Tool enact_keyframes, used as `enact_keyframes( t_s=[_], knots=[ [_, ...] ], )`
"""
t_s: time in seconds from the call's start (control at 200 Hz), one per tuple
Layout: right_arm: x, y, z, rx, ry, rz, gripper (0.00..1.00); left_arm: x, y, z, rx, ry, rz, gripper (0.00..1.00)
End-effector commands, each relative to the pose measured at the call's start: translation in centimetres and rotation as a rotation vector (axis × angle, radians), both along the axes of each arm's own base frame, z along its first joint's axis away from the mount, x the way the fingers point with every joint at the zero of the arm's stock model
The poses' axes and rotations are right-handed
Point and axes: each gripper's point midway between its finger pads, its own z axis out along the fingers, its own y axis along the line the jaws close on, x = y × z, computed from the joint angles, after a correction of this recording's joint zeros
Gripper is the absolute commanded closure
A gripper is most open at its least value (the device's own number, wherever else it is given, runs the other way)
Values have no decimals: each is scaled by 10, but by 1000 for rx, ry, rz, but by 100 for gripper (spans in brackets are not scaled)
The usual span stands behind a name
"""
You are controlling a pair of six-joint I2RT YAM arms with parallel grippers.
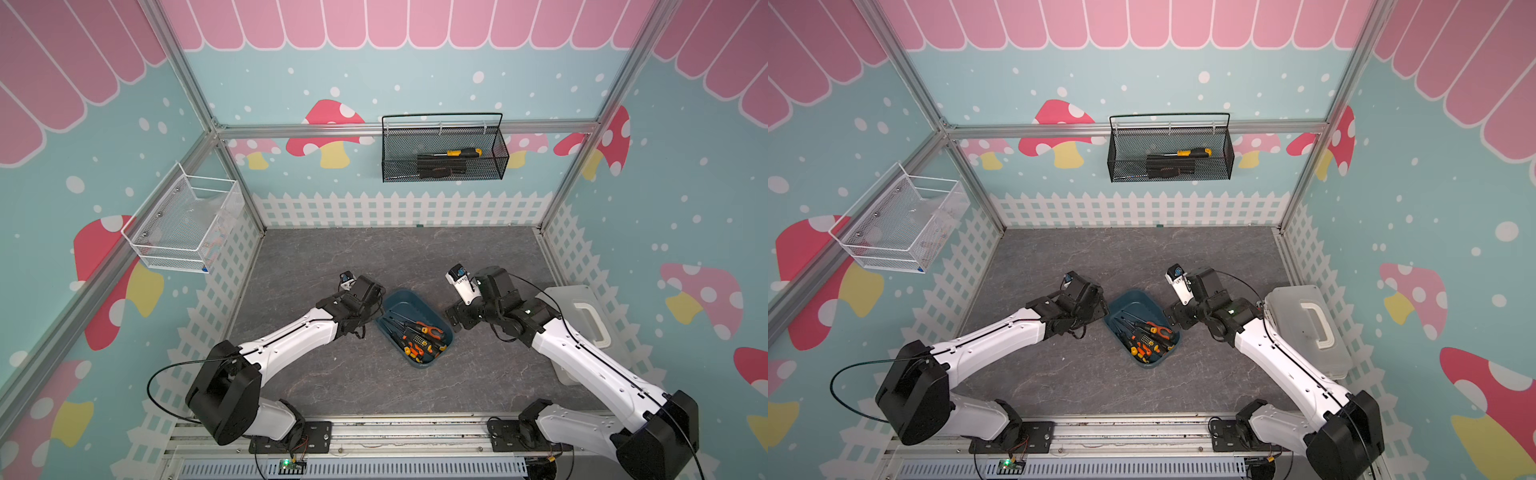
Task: Take out the screwdriver from the storage box
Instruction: Pick up the storage box at the center of the board.
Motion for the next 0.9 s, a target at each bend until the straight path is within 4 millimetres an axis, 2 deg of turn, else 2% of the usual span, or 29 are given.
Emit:
enact_keyframes(
  t_s=[0.0,0.275,0.395,0.655,0.82,0.896],
  knots=[
    [-4,16,4,0,2,76,1,-3,-5,-10,1,33,14,28],
    [-10,38,-5,-10,32,182,1,-12,-24,-36,33,96,-25,37],
    [-10,43,-7,-10,40,199,1,-9,-27,-44,46,111,-24,45],
    [-12,43,-13,-16,65,200,2,5,-27,-51,62,114,-21,78],
    [-16,41,-20,-20,87,199,3,13,-17,-51,69,108,-7,100],
    [-18,42,-22,-17,94,203,5,17,-12,-48,80,96,-8,100]
  ],
)
